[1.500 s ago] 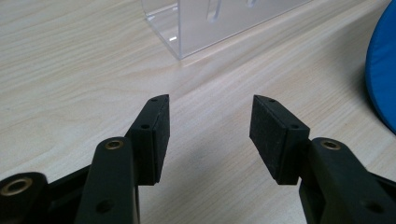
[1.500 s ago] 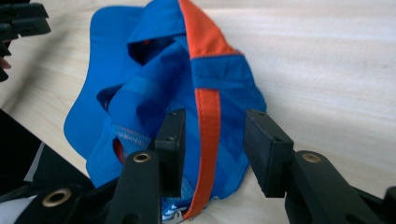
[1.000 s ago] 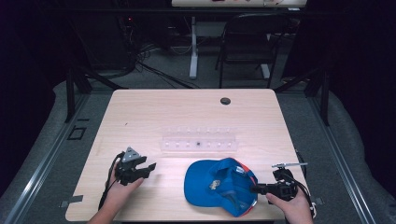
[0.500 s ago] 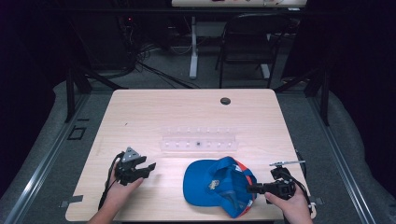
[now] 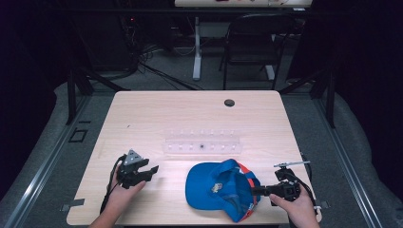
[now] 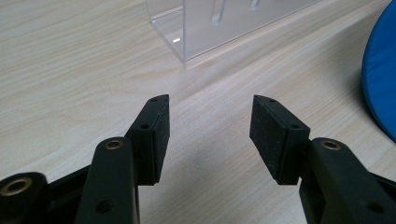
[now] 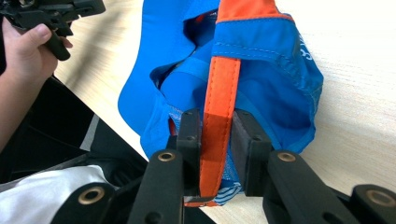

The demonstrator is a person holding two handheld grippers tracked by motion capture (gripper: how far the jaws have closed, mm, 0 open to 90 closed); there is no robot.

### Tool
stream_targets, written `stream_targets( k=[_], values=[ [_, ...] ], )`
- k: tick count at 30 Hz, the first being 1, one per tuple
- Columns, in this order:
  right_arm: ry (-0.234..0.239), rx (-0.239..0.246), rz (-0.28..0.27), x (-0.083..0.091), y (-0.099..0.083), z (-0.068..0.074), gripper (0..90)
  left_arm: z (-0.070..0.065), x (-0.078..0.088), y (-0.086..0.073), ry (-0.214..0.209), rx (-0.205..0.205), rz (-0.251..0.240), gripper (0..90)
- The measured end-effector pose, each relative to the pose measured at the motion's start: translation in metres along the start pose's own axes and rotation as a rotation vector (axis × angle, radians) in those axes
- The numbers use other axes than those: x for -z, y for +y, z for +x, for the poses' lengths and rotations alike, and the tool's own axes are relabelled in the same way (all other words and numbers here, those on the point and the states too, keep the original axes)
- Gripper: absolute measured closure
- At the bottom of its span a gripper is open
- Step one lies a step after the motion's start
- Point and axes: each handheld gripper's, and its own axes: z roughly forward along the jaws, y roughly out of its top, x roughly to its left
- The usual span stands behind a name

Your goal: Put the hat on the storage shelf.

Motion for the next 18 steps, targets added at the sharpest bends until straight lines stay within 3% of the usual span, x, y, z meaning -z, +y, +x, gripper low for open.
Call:
stream_targets(
  k=[8,14,18],
  values=[
    [0.008,-0.04,0.016,0.0015,0.0018,0.0007,76.8,-0.0001,0.0,0.0001,0.002,0.0,-0.001,48.3],
    [0.009,-0.089,-0.003,0.0053,0.0045,-0.0001,77.0,0.0,0.0003,0.0,0.003,-0.003,-0.002,48.3],
    [-0.009,-0.091,0.004,0.0075,0.0092,0.0022,77.1,-0.0011,-0.0004,0.0,0.001,-0.003,-0.001,48.3]
  ],
)
